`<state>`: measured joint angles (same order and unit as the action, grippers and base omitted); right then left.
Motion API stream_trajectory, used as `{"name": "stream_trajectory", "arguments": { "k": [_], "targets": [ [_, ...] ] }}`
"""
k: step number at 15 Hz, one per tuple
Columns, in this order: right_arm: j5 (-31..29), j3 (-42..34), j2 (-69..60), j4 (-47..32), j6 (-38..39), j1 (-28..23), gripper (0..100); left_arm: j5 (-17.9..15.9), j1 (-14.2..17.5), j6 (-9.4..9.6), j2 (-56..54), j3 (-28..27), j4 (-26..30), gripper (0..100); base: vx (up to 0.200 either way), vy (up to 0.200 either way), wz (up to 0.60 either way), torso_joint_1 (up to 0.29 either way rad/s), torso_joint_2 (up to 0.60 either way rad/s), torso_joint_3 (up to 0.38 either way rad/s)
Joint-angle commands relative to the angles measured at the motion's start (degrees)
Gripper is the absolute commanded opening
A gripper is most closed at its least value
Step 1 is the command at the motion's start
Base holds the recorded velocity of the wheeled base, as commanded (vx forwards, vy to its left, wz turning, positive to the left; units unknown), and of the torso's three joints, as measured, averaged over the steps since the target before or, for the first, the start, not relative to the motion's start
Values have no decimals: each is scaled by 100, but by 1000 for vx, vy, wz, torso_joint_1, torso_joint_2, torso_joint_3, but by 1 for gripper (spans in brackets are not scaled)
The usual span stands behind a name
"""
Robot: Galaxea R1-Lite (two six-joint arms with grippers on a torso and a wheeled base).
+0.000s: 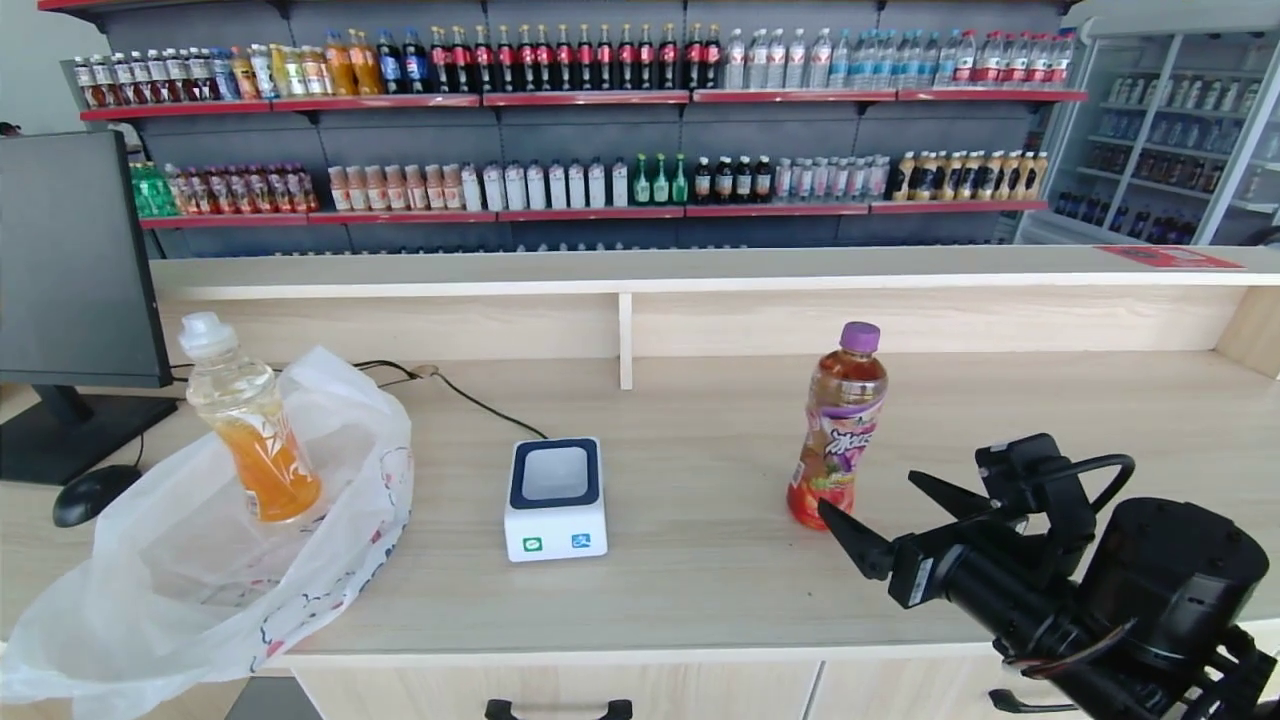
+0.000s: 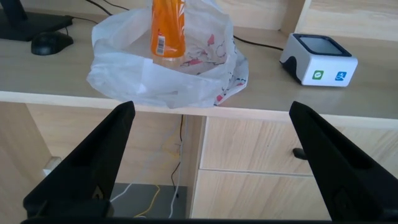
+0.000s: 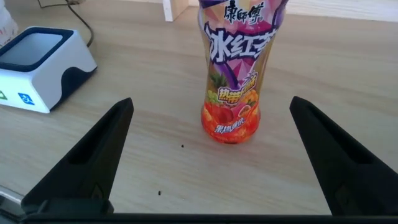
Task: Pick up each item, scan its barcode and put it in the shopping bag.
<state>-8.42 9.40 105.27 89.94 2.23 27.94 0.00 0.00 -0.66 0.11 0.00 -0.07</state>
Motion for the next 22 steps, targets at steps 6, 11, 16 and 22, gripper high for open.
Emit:
{"name": "stream_trajectory", "arguments": {
  "k": [6,11,16,22],
  "targets": [
    [-1,458,512,6,-30,-386,100,0,0,-13,-2,0,-1,100,0,0,0,0,0,0],
    [-1,651,706,6,-21,-403,100,0,0,-13,-2,0,-1,100,0,0,0,0,0,0],
    [-1,704,785,6,-21,-421,100,0,0,-13,-2,0,-1,100,0,0,0,0,0,0],
    [-1,748,917,6,-3,-614,100,0,0,-13,-2,0,-1,100,0,0,0,0,0,0]
  ]
}}
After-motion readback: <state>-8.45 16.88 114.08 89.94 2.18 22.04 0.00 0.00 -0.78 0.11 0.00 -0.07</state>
